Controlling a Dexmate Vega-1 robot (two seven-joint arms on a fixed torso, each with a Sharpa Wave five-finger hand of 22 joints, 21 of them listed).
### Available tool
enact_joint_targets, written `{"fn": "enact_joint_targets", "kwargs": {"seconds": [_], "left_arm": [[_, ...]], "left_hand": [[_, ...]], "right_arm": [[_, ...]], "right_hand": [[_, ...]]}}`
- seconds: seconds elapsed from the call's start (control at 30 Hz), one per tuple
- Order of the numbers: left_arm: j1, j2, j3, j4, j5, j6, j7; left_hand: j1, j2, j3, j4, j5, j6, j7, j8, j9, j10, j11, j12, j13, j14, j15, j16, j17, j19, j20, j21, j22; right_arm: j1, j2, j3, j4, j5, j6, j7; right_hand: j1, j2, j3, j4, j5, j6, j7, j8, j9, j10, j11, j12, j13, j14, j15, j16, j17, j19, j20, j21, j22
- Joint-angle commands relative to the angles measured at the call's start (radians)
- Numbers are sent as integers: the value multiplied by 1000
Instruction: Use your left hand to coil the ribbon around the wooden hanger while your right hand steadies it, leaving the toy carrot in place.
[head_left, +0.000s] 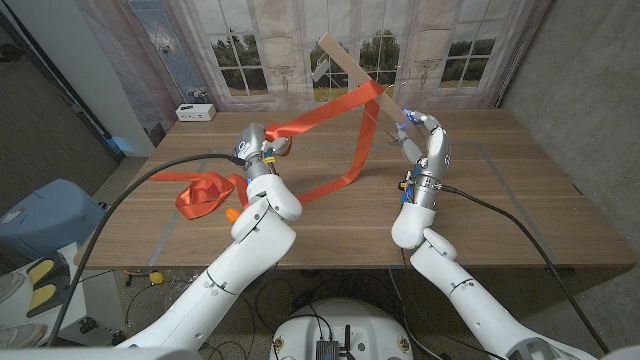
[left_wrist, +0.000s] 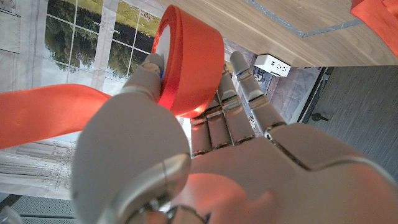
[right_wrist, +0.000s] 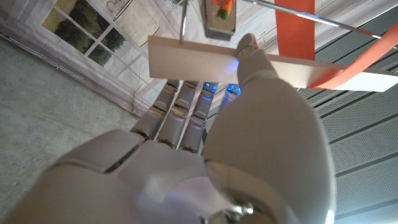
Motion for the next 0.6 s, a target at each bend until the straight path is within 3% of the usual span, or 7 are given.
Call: {"fn": "enact_joint_targets", "kwargs": {"seconds": [0.03,0.33,0.6], "left_arm": [[-74,56,-30,86,-86,-52,10],[-133,81,-13,129,-95,-51,18],[-193,102,20,146,-87,-15,8]], "left_hand": [[118,125,25,23,7,90,-40,4,2,148,-143,28,160,93,-120,1,3,-3,-1,6,3],[116,125,24,24,6,94,-40,3,3,150,-143,28,161,92,-120,-1,5,-9,-2,11,3],[116,125,24,23,6,93,-43,0,3,148,-144,26,161,92,-123,-1,8,-14,-4,17,2]], "right_arm": [[-11,-152,-114,-101,77,17,92],[-3,-218,-155,-147,91,17,198],[13,-235,-184,-134,84,22,236]], "right_hand": [[93,111,10,6,4,28,14,5,77,48,-50,5,2,9,-132,-8,4,-5,-2,7,3],[95,110,12,3,5,29,11,6,77,49,-59,5,-2,10,-136,-16,4,-10,-1,11,3],[92,107,10,4,6,30,10,6,75,51,-57,5,-4,10,-134,-26,4,-16,-1,16,2]]}}
